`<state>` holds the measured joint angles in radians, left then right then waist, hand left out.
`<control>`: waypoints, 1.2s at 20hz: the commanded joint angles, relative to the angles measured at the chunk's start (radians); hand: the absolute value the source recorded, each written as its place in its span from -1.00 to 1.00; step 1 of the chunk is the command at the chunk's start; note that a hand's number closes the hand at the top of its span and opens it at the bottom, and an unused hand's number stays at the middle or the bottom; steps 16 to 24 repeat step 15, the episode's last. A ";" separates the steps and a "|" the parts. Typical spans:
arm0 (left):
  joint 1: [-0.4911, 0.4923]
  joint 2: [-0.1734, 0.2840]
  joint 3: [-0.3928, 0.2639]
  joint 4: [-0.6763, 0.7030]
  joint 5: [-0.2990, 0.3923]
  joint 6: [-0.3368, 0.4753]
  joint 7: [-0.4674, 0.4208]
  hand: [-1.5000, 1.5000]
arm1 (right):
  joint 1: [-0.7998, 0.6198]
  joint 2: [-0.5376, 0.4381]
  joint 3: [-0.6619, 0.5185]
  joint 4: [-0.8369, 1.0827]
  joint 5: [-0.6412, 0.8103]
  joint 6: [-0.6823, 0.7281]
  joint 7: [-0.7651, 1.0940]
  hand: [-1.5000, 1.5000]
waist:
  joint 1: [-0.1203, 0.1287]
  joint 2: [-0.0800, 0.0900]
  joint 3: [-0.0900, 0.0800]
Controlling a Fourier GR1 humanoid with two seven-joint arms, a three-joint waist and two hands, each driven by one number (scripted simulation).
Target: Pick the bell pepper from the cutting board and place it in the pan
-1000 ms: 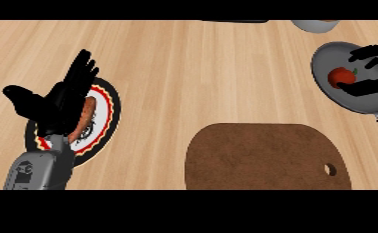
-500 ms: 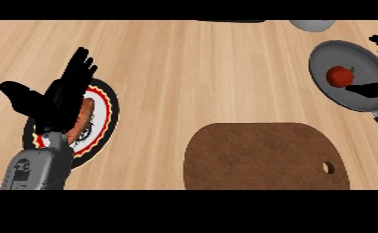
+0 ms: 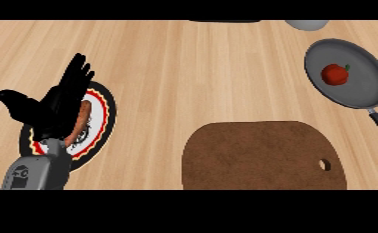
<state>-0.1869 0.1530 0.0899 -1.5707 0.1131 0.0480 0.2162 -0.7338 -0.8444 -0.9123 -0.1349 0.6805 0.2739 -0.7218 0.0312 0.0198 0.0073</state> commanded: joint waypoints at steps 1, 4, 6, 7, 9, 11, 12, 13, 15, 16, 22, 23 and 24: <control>0.022 0.012 0.001 -0.025 -0.002 -0.004 0.021 0.00 | 0.058 -0.089 -0.067 0.033 -0.077 0.204 -0.050 -1.00 | -0.004 -0.004 0.002; 0.028 -0.012 -0.016 -0.016 -0.016 0.006 -0.011 0.00 | 0.105 -0.099 -0.067 0.036 -0.086 0.295 -0.086 -1.00 | -0.001 0.000 0.002; 0.000 0.006 -0.001 -0.038 -0.002 0.009 0.038 0.00 | 0.172 -0.128 -0.046 0.014 -0.074 0.353 -0.144 -1.00 | -0.012 -0.005 0.002; -0.028 -0.005 0.001 -0.017 0.001 0.015 0.030 0.00 | 0.142 -0.147 -0.053 0.013 -0.083 0.366 -0.106 -1.00 | -0.010 -0.001 0.003; 0.012 0.004 0.006 -0.015 -0.003 0.003 0.004 0.00 | 0.199 -0.128 -0.053 0.001 -0.090 0.359 -0.158 -1.00 | -0.011 -0.002 0.003; -0.010 -0.007 -0.006 0.013 -0.010 0.008 0.006 0.00 | 0.198 -0.153 -0.044 -0.015 -0.092 0.384 -0.153 -1.00 | -0.018 -0.002 0.002; 0.018 0.008 0.004 -0.038 0.015 -0.012 0.022 0.00 | 0.208 -0.134 -0.058 -0.010 -0.108 0.351 -0.145 -1.00 | -0.002 -0.005 0.003; -0.012 -0.007 0.001 -0.012 -0.008 0.017 0.013 0.00 | 0.226 -0.120 -0.040 -0.024 -0.095 0.343 -0.168 -1.00 | -0.010 -0.003 0.003; 0.021 0.031 0.021 -0.013 0.019 -0.032 0.012 0.00 | 0.215 -0.129 -0.040 -0.032 -0.107 0.340 -0.147 -1.00 | -0.002 -0.005 0.001; 0.021 0.031 0.021 -0.013 0.019 -0.032 0.012 0.00 | 0.215 -0.129 -0.040 -0.032 -0.107 0.340 -0.147 -1.00 | -0.002 -0.005 0.001; 0.021 0.031 0.021 -0.013 0.019 -0.032 0.012 0.00 | 0.215 -0.129 -0.040 -0.032 -0.107 0.340 -0.147 -1.00 | -0.002 -0.005 0.001; 0.021 0.031 0.021 -0.013 0.019 -0.032 0.012 0.00 | 0.215 -0.129 -0.040 -0.032 -0.107 0.340 -0.147 -1.00 | -0.002 -0.005 0.001; 0.021 0.031 0.021 -0.013 0.019 -0.032 0.012 0.00 | 0.215 -0.129 -0.040 -0.032 -0.107 0.340 -0.147 -1.00 | -0.002 -0.005 0.001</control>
